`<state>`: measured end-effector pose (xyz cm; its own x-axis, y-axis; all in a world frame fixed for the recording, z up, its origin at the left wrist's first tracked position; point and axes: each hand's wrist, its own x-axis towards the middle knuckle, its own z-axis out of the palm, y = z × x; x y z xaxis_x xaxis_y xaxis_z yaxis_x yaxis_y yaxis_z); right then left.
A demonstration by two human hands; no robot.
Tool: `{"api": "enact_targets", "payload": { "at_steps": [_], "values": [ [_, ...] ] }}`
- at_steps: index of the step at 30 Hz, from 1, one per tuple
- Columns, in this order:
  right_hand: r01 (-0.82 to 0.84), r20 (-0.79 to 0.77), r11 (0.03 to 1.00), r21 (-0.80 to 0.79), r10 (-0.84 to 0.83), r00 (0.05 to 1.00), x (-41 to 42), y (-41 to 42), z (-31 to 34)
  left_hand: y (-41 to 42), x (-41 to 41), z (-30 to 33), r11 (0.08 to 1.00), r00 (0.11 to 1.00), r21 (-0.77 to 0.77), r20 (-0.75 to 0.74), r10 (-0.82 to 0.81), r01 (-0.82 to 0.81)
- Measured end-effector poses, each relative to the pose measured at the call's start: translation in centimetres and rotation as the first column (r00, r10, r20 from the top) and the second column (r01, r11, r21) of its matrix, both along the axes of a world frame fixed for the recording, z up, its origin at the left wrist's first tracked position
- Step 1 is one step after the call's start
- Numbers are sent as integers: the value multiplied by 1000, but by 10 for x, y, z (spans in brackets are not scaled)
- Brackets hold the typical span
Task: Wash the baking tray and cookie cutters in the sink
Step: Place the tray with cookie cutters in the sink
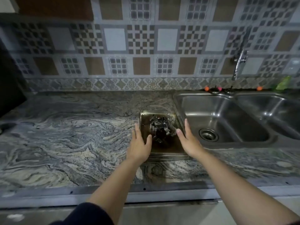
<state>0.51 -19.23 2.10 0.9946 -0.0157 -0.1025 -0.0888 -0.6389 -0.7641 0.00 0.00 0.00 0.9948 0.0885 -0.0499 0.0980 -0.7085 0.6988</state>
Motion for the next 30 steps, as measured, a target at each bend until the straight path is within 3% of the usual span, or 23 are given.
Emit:
{"api": "enact_targets", "payload": {
  "at_steps": [2,8,14,19,24,30],
  "values": [
    [62,-22,997,53,-61,998,3,0,-3,0,4,-7,1000,1000,-18,-12,-8,8],
    [84,-92,996,5,-83,992,4,0,-27,1,6,-22,999,999,-43,-27,24,-25],
    [180,-104,979,91,-170,980,10,8,-18,3,7,-22,984,999,-174,-10,43,-44],
    [211,-112,972,104,-199,974,12,15,-8,10,8,-25,928,999,-368,-17,44,-48],
    [221,-156,960,174,-195,968,9,21,-10,15,8,-20,893,1000,-449,-6,19,-20],
    [268,-179,905,330,-219,959,3,20,-15,20,4,-21,797,999,-603,45,-19,42]
  ]
}}
